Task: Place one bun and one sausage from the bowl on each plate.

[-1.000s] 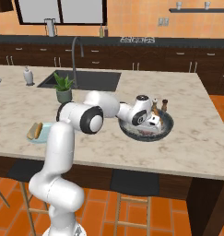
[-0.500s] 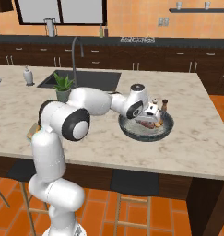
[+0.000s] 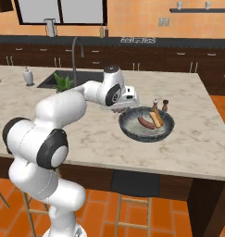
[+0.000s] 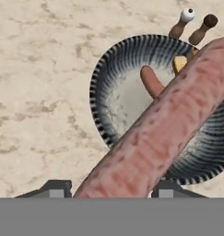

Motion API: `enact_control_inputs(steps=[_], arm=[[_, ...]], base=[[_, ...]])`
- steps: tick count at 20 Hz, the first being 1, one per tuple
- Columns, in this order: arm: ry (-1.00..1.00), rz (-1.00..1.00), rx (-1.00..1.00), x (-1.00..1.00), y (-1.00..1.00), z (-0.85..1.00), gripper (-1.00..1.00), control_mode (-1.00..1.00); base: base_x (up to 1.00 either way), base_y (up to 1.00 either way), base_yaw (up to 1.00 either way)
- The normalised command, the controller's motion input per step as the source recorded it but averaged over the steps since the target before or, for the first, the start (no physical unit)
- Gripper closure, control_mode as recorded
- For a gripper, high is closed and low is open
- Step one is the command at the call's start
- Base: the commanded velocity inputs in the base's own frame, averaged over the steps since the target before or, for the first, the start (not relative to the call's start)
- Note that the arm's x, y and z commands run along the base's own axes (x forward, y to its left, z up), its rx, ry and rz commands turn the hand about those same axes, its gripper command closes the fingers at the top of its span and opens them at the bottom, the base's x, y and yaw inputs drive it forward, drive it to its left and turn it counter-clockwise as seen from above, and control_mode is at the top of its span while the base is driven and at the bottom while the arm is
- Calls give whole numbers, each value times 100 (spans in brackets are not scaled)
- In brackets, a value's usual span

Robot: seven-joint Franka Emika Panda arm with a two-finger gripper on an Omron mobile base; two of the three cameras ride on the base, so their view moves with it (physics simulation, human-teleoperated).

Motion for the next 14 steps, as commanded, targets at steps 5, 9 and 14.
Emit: enact_control_inputs(steps=[5, 9, 14], arm=[[10, 49, -5, -23, 100, 41, 100, -100], [12, 52, -10, -9, 100, 4, 100, -100], [11, 48, -13, -14, 100, -1, 100, -100]], base=[[0, 0, 0], [0, 0, 0], [0, 0, 0]])
